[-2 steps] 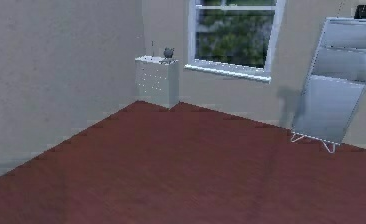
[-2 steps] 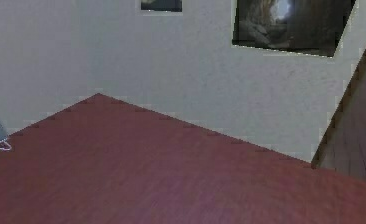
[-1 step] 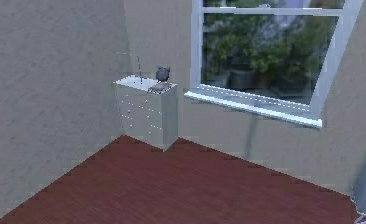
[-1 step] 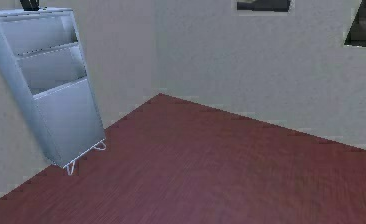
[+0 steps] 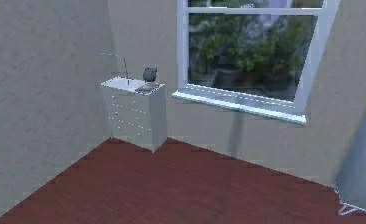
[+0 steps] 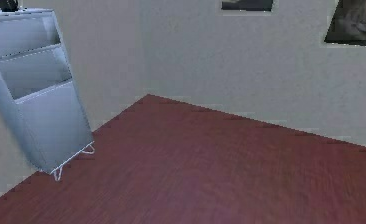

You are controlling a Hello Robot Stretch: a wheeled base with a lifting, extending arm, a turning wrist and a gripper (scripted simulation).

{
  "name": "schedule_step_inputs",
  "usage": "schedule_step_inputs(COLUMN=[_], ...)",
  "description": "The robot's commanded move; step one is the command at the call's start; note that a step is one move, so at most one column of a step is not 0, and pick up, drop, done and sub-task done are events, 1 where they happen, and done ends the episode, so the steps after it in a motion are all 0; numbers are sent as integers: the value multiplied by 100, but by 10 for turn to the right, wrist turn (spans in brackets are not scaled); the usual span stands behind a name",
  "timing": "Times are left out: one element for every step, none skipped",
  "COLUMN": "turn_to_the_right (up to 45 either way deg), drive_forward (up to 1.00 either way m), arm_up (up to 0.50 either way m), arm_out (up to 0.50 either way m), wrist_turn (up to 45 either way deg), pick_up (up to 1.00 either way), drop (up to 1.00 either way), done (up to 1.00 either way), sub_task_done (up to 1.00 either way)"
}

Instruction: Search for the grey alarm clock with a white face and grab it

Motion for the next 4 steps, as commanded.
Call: schedule_step_inputs(turn_to_the_right=[0, -450, -450, -180], drive_forward=[100, 0, 0, 0], arm_up=[0, 0, 0, 0], arm_out=[0, 0, 0, 0], wrist_turn=[0, 0, 0, 0], pick_up=[0, 0, 0, 0], drop=[0, 0, 0, 0], done=[0, 0, 0, 0], sub_task_done=[0, 0, 0, 0])
